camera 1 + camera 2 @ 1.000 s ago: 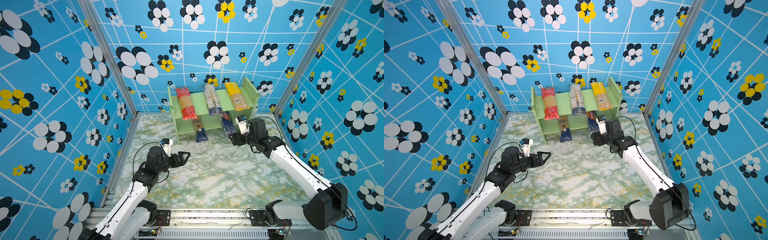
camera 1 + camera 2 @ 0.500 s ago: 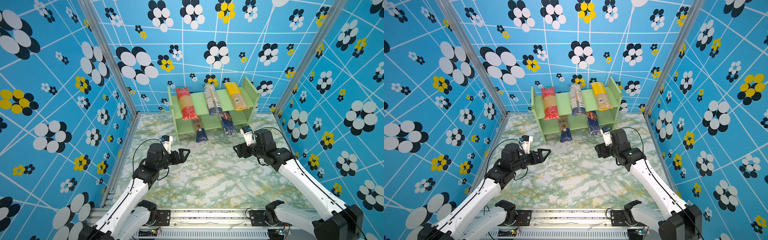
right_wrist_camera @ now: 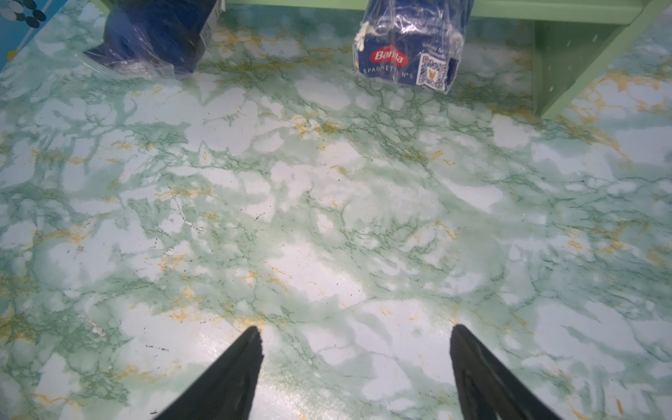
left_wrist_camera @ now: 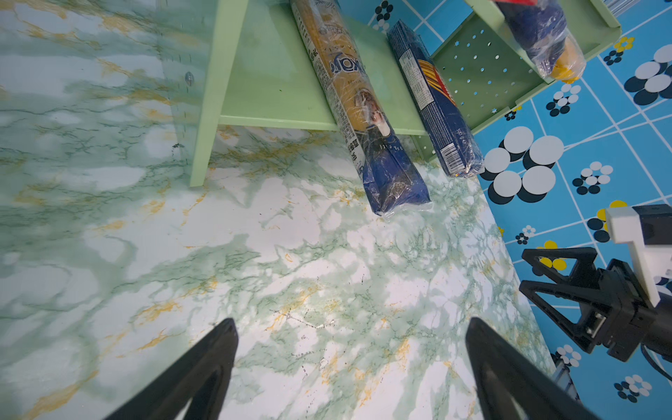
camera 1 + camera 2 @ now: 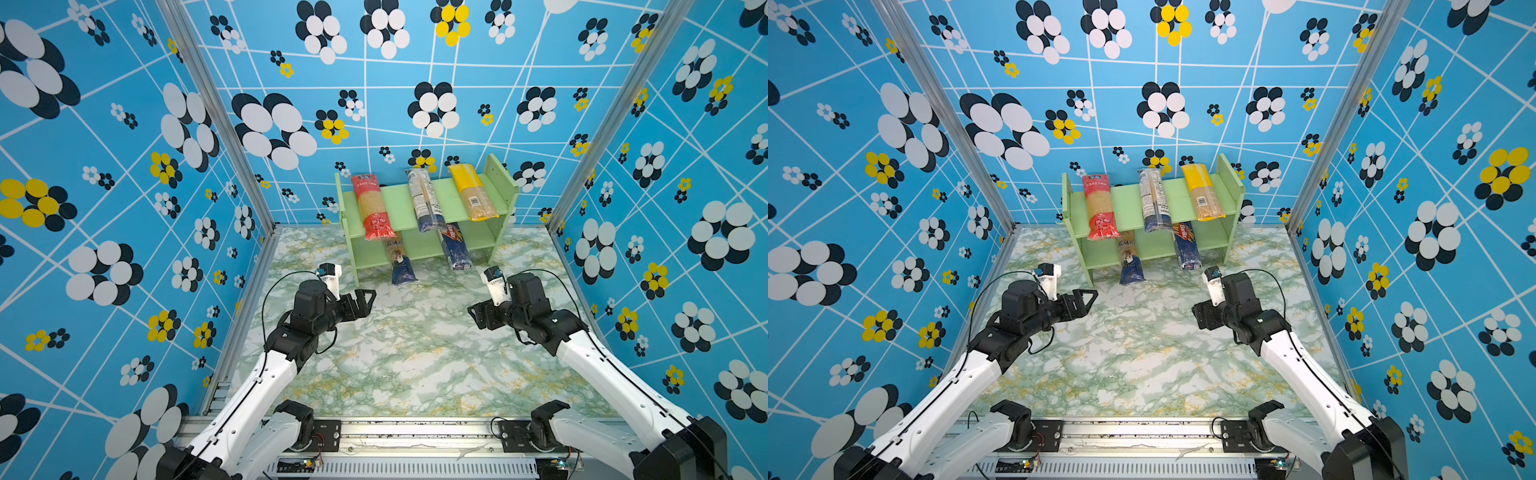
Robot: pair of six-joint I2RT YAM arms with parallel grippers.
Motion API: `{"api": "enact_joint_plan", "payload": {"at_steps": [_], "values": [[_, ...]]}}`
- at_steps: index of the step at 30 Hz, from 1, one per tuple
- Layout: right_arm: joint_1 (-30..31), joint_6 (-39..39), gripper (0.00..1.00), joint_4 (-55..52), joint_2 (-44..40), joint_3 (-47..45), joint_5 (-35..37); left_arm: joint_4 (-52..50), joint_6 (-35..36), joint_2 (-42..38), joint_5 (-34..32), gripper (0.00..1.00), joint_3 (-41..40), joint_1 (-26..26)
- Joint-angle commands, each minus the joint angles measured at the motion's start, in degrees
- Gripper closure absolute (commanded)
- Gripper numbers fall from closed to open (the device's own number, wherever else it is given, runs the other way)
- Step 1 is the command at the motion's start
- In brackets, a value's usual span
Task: Arrange pasta packages on shelves
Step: Place the pasta bag on the shelf, then reset both arms
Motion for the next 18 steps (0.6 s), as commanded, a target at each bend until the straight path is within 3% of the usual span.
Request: {"api": "enact_joint_plan", "payload": {"at_steps": [1, 9, 18], "values": [[-0.33, 0.02, 0.17, 4.03, -1.05, -1.29, 0.7, -2.72, 2.73, -1.25, -2.87, 0.01, 2.31, 0.33], [-1.07, -0.58, 0.16, 8.07, -1.04, -4.0, 3.66, -5.57, 8.63, -1.61, -6.67, 0.01, 5.23, 0.5], [-6.94, 0.25, 0.16, 11.95, -0.46, -5.52, 1.75, -3.51, 16.43, -2.3, -9.83, 0.01, 6.06, 1.98]]}}
